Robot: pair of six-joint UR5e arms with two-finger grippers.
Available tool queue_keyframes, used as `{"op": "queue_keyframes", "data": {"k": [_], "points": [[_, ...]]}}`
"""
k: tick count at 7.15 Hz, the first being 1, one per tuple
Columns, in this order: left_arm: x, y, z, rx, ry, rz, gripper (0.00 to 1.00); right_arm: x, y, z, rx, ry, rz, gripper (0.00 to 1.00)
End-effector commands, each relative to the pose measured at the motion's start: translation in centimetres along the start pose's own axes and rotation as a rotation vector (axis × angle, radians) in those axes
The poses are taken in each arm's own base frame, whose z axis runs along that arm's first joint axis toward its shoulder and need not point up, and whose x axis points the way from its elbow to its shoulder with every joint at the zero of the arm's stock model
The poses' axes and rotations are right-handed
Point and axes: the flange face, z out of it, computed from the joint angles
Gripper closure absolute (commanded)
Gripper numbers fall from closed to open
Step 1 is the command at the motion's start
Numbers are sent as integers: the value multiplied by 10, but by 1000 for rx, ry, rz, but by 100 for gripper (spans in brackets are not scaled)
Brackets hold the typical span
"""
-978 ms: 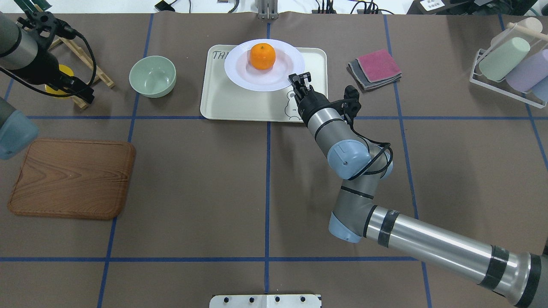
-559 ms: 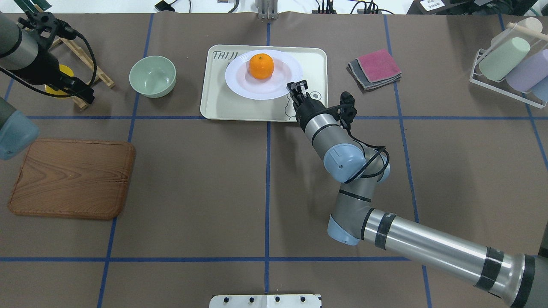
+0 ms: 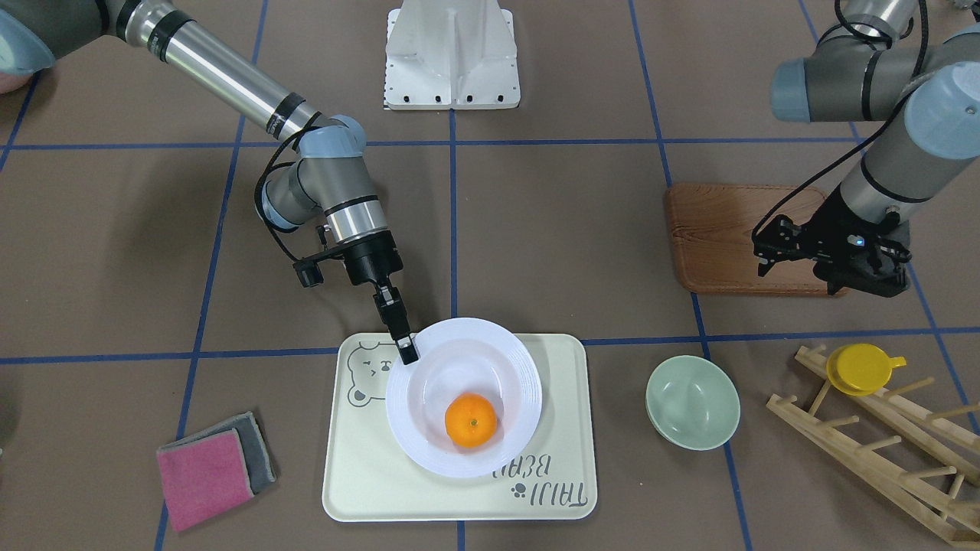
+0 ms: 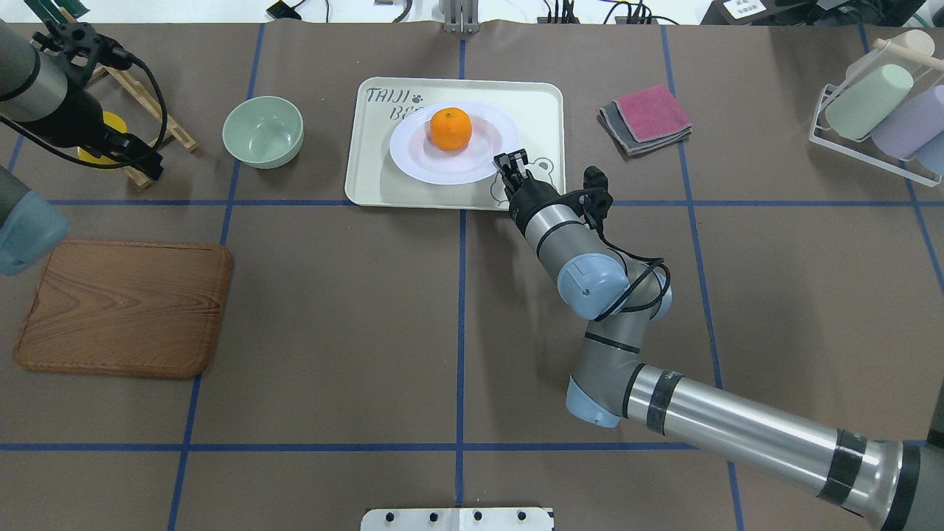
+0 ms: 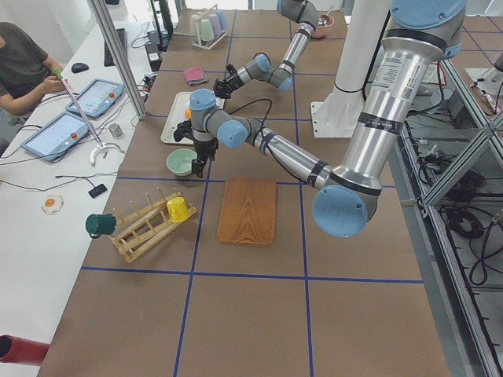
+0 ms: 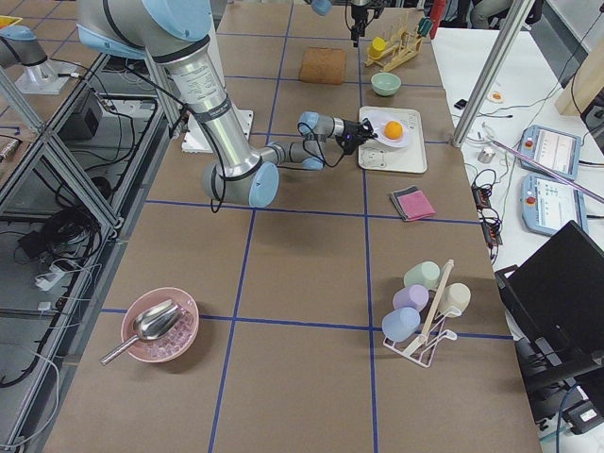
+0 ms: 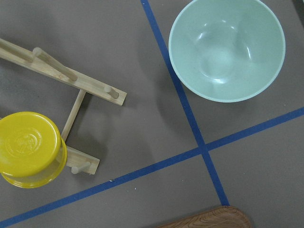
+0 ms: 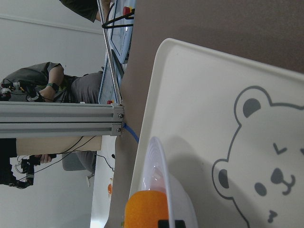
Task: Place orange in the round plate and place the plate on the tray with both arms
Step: 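Open the right gripper and release the plate on the tray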
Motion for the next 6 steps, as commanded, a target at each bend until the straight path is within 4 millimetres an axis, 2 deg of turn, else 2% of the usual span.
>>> {"op": "queue_keyframes", "data": {"k": [1,2,3,4,5,6], "points": [[2,-2,0,2,1,2,1,-6,5,-9,-16,-13,-1,0],[5,-3,-2,6,4,-8,1,-11,-2,-32,-40,-28,-42,0],[5,-3,-3,8,4,-10,1,-15,-7,-67,-79,-46,-97,0],[5,-3,-3,7,5,-8,1,-13,-25,-106,-109,-48,-98,0],[5,-3,-3,7,5,-2,1,-5,-49,-151,-174,-19,-243,0],[5,-1,-6,11,5,3,1,1,-66,-179,-282,28,-437,0]]}}
